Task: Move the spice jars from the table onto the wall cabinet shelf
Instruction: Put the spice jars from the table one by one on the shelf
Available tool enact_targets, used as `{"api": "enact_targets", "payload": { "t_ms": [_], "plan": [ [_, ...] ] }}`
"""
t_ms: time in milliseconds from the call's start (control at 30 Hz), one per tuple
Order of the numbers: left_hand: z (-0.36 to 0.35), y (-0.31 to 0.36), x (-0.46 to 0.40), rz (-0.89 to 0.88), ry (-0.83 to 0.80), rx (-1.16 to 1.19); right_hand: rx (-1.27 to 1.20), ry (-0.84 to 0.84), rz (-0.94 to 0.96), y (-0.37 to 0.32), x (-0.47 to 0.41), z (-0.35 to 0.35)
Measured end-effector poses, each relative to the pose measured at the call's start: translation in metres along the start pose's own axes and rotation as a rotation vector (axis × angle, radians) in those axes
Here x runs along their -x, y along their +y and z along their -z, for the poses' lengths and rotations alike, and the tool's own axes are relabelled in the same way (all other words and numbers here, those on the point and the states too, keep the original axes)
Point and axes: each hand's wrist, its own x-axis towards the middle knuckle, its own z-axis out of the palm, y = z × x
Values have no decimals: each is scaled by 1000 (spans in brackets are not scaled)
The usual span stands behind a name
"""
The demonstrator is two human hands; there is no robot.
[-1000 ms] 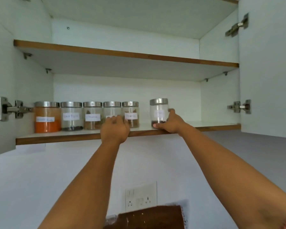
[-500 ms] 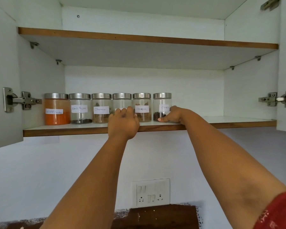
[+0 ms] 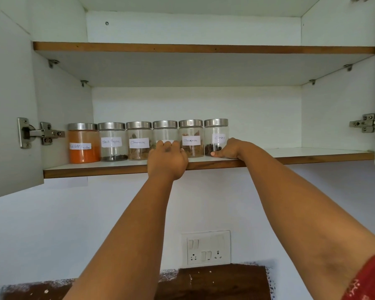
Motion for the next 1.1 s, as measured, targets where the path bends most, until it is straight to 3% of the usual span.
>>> {"api": "enact_targets", "payload": {
  "t_ms": [567, 700, 833, 1000, 1100],
  "plan": [
    [-1, 1, 1, 42, 76, 129, 83, 29, -4, -1, 6, 1],
    [0, 2, 1, 45, 88, 130, 110, 79, -90, -3, 10, -1],
    [-1, 1, 1, 41, 86, 119, -57, 236, -200, 0, 19, -12],
    [1, 0, 2, 13, 16, 111, 86, 500, -127, 3, 43, -32],
    [4, 2, 5, 3, 2, 143, 91, 531, -62, 6, 62, -39]
  ]
}}
